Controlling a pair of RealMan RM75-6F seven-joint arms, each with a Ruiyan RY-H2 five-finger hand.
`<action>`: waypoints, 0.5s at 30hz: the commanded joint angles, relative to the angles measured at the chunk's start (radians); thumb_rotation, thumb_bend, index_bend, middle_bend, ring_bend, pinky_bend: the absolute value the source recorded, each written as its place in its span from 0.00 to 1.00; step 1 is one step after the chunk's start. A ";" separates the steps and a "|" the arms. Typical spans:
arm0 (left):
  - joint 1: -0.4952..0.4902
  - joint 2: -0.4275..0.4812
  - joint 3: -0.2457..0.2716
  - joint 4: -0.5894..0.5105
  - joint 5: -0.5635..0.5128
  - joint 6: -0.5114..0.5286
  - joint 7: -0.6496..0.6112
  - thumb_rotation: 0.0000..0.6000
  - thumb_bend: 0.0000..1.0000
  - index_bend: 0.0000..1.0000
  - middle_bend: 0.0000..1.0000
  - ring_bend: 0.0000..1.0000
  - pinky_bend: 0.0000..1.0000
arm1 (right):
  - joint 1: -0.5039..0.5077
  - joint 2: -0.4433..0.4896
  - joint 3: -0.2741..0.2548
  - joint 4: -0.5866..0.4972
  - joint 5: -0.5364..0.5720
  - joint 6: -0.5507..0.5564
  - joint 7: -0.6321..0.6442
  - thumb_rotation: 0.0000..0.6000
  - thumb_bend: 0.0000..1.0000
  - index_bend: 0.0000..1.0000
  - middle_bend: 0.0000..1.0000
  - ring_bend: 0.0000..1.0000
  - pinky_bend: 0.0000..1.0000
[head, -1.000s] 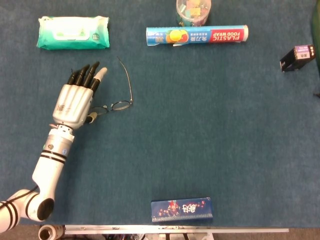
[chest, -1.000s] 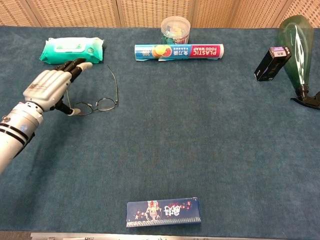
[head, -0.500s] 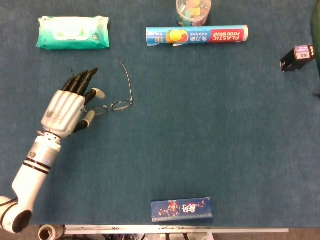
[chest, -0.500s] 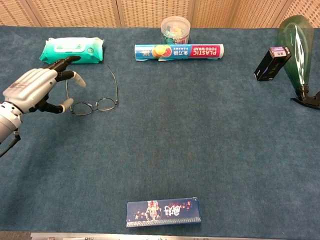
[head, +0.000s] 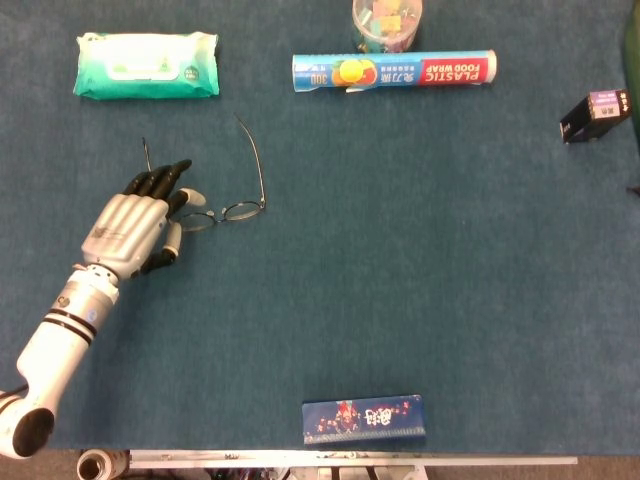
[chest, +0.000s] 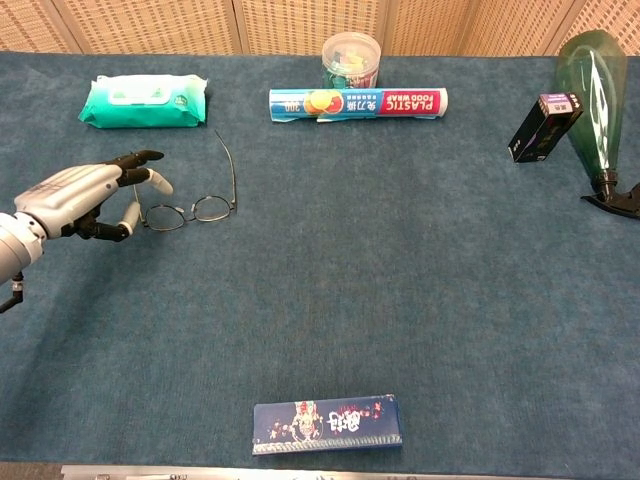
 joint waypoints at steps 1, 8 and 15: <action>-0.010 0.010 -0.008 -0.017 -0.030 -0.023 0.011 0.82 0.72 0.22 0.00 0.00 0.07 | 0.002 0.004 0.002 -0.002 -0.002 0.000 0.001 1.00 0.04 0.15 0.19 0.21 0.45; -0.012 0.023 -0.005 -0.043 -0.067 -0.038 0.034 0.81 0.73 0.22 0.00 0.00 0.07 | 0.012 0.017 0.009 -0.011 -0.008 -0.004 0.001 1.00 0.04 0.15 0.19 0.21 0.45; -0.013 0.031 -0.001 -0.058 -0.106 -0.051 0.058 0.82 0.74 0.23 0.00 0.00 0.07 | 0.018 0.016 0.010 -0.007 -0.009 -0.010 0.009 1.00 0.04 0.15 0.20 0.21 0.45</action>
